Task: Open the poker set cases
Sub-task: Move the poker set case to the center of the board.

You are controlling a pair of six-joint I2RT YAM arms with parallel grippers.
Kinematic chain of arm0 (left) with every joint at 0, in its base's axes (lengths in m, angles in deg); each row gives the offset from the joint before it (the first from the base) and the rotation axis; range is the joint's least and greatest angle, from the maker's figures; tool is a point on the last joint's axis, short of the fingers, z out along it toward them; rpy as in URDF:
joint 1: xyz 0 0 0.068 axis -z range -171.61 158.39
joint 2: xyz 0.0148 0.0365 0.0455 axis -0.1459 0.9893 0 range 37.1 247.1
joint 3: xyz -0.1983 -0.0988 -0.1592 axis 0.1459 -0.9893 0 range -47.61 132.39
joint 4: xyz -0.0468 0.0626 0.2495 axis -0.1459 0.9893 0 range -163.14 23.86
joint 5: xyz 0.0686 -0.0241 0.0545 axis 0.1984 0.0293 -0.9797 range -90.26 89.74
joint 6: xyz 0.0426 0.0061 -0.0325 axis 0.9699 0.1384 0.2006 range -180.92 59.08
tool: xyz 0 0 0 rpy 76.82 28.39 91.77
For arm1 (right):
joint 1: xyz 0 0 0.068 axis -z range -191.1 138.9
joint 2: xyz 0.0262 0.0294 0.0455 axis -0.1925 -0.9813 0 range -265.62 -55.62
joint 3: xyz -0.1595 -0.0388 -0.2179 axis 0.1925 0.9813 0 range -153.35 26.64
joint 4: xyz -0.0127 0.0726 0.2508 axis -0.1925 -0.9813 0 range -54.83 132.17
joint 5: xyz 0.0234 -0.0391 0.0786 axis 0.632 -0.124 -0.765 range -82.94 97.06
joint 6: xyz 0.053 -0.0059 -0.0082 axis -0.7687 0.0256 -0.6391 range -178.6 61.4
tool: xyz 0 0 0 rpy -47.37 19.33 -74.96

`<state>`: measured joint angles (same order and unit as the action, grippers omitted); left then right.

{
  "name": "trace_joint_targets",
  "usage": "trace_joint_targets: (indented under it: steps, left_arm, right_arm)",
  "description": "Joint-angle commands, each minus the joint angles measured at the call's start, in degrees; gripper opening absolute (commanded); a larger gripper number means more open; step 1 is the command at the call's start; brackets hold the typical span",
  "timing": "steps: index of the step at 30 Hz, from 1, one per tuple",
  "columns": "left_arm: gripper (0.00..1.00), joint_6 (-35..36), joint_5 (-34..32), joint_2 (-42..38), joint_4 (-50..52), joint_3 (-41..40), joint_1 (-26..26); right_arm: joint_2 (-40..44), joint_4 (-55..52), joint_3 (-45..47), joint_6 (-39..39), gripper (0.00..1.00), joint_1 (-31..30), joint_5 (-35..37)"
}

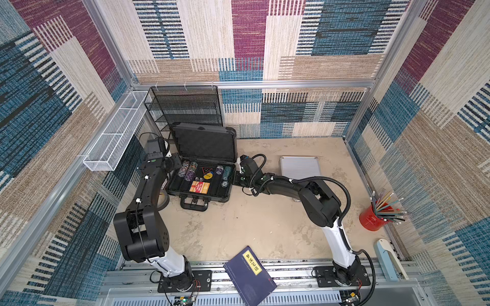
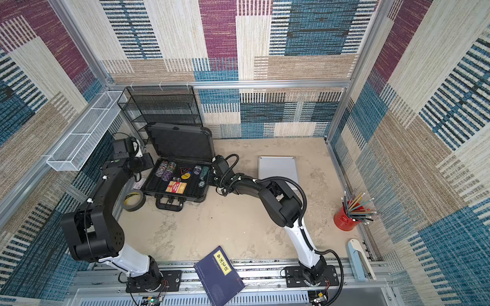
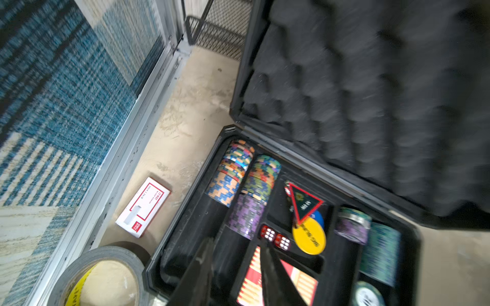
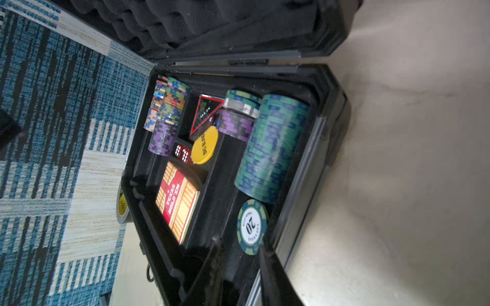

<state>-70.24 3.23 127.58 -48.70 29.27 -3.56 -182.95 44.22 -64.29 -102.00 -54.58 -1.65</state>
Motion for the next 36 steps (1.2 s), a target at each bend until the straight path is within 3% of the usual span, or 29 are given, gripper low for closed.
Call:
trace_joint_targets:
  steps: [1, 16, 31, 36]
  left_arm:
    - [0.33, -0.8, 2.5, -3.2, 2.1, -0.4, 0.0]
    - [0.33, 4.2, 5.8, -10.5, 8.8, -2.6, 0.0]
    - [0.32, 3.9, 8.4, -11.7, 7.0, -5.4, 0.0]
    - [0.32, 3.9, 8.7, -11.9, 6.8, -5.8, 0.0]
  right_arm:
    - [-0.8, -2.6, -0.5, 1.8, 0.27, 0.1, 4.4]
    - [-4.2, -4.9, -4.9, 2.5, 0.28, 0.1, 7.9]
    - [-8.8, -7.7, -11.8, 0.9, 0.06, 0.8, 10.7]
    - [-9.6, -7.6, -12.7, 0.5, 0.04, 1.4, 10.9]
